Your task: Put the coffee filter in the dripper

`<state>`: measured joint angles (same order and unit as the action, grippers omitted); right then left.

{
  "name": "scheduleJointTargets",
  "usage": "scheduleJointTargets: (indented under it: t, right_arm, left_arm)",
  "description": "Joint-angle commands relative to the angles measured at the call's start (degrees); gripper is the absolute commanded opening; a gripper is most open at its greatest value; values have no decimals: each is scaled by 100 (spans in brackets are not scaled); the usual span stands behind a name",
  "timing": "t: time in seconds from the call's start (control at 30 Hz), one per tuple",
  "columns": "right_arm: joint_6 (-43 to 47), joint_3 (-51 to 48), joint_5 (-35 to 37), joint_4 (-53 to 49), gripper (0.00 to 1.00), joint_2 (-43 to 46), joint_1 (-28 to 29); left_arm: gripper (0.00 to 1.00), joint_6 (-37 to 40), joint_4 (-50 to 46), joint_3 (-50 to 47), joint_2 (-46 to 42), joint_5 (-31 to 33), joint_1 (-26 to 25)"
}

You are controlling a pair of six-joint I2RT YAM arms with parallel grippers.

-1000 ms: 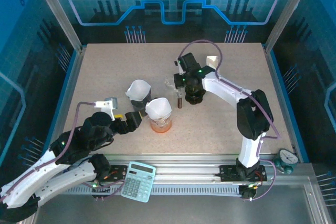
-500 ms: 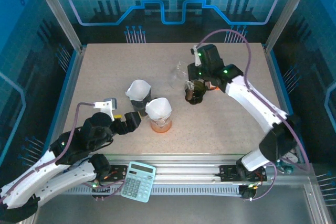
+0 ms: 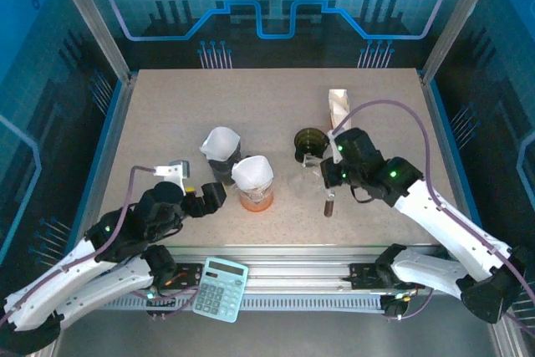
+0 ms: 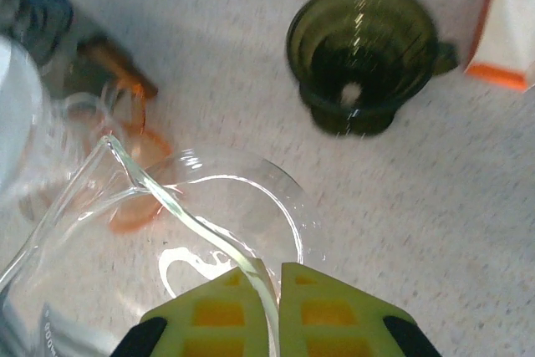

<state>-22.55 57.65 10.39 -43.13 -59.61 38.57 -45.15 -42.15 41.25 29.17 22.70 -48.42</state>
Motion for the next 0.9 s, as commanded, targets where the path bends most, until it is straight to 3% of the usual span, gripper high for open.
scheduleJointTargets:
  t: [0.0, 0.17, 0.53, 0.87]
  right_arm:
    - [-273, -147, 184, -125, 0, 45, 470]
    - [-374, -331, 480, -106, 0, -231, 1106]
    - [-516, -658, 682, 355, 0, -870, 1561]
    - [-496, -536, 864, 358, 5, -1148, 1636]
  left_arm:
    - [99, -143, 114, -137, -49, -84, 43]
    - [98, -227, 79, -231, -34, -119, 42]
    - [99, -267, 51, -275, -1, -136, 43]
    - [63, -344, 22, -451, 596, -397, 41]
